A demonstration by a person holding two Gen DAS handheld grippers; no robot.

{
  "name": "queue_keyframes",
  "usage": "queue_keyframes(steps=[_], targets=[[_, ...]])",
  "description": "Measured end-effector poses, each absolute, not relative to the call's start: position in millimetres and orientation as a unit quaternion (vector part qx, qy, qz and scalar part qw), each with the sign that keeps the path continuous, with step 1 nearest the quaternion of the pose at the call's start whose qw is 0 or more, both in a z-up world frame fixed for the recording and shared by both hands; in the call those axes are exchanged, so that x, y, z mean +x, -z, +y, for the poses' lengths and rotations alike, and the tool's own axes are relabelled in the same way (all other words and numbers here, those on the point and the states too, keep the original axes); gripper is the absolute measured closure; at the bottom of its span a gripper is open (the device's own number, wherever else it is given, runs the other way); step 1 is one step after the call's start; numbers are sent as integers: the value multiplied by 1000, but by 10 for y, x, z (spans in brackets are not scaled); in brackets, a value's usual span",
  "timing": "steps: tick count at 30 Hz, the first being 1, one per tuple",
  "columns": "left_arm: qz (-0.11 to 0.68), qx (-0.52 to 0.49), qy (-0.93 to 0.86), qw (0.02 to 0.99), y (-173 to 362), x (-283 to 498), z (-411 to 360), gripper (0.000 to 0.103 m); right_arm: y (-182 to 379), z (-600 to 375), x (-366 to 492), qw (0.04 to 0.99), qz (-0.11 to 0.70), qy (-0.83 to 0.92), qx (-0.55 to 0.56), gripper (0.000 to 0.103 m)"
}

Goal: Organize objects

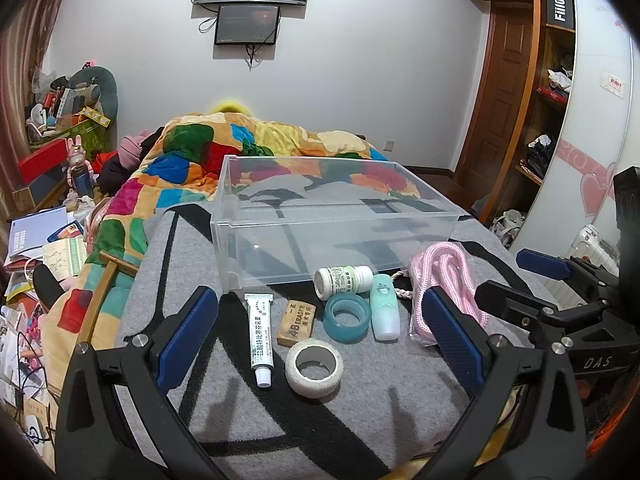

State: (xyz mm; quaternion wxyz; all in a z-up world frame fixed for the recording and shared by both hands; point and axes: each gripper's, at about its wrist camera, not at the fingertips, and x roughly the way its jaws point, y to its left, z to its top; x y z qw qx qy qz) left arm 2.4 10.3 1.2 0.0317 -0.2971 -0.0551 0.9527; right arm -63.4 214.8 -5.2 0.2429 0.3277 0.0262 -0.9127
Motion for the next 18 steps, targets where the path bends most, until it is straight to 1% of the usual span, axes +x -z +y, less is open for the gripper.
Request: queue_keyframes(steps=[18], targets=[[-57, -300, -952, 35, 12, 30, 119, 0, 49, 2137, -602, 244, 24, 912, 329, 0]])
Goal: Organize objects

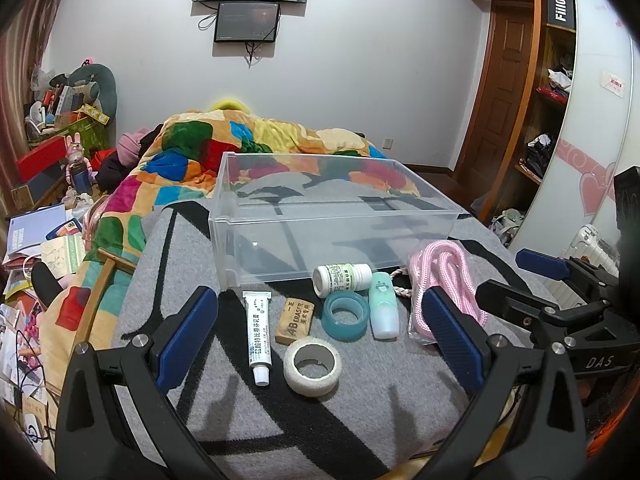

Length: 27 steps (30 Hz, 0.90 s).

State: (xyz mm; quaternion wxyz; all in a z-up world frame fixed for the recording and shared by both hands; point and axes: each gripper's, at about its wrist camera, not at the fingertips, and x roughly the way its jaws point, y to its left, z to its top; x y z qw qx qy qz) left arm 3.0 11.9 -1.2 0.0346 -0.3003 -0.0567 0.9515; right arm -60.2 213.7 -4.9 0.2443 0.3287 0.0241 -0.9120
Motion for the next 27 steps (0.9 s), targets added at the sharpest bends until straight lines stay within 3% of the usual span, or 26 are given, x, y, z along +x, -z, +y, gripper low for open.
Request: queue_keyframes(steps=[27], targets=[[-58, -302, -951, 36, 19, 26, 120, 0, 55, 2129, -596, 245, 18, 911, 333, 0]])
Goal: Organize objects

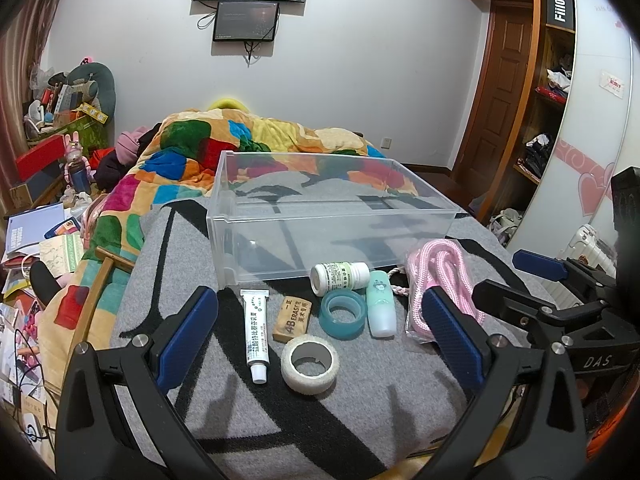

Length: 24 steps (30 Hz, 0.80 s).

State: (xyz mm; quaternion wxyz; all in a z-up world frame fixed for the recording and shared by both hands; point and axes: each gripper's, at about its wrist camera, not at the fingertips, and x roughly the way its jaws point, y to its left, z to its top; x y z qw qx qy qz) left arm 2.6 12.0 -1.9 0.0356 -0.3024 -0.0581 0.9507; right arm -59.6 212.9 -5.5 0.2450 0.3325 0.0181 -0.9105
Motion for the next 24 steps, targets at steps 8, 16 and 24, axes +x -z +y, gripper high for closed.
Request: queue_keyframes(steps=[8, 16, 24], targets=[[-58, -304, -950, 37, 27, 32, 130, 0, 56, 2126, -596, 245, 18, 911, 332, 0], [-59, -305, -950, 39, 32, 30, 143, 0, 59, 2114, -591, 245, 17, 910, 334, 0], [-62, -310, -948, 45, 53, 39, 122, 0, 90, 2144, -639, 240, 12, 909, 342, 0]])
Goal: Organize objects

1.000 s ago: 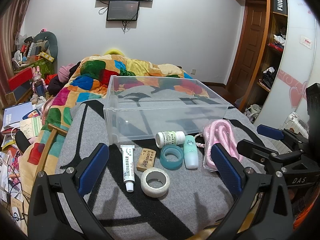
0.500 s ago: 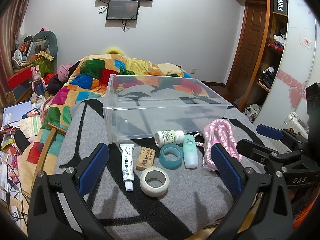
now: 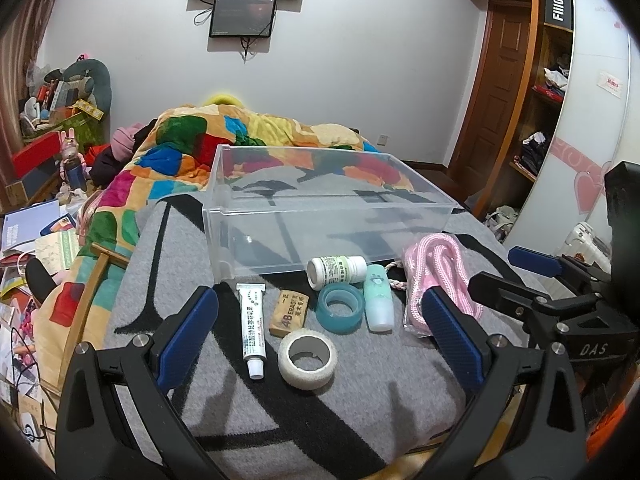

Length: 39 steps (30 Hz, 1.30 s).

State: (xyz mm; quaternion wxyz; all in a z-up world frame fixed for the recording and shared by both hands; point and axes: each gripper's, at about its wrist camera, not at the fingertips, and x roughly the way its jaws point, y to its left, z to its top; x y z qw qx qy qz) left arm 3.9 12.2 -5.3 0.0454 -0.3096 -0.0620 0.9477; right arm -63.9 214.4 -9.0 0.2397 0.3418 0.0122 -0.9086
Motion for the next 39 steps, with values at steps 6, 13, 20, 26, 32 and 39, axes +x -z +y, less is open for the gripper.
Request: queue_keyframes(steps=[6, 13, 20, 26, 32, 39], targets=[[-48, -330, -942, 48, 144, 51, 96, 18, 164, 2141, -785, 215, 9, 905, 366, 0], [-52, -354, -931, 65, 320, 6, 79, 24, 352, 2058, -1148, 183, 0, 892, 414, 0], [-46, -376, -922, 75, 488, -90, 151, 54, 584, 2014, -1196, 186, 3, 878, 441, 0], [-67, -369, -923, 79, 488, -70, 55, 66, 585, 2044, -1128, 222, 1, 874, 433, 22], [-54, -346, -934, 76, 341, 20, 88, 66, 565, 2035, -1029, 250, 8, 870, 424, 59], [-60, -315, -944, 74, 57, 41, 62, 66, 345, 2099, -855, 261, 14, 883, 391, 81]])
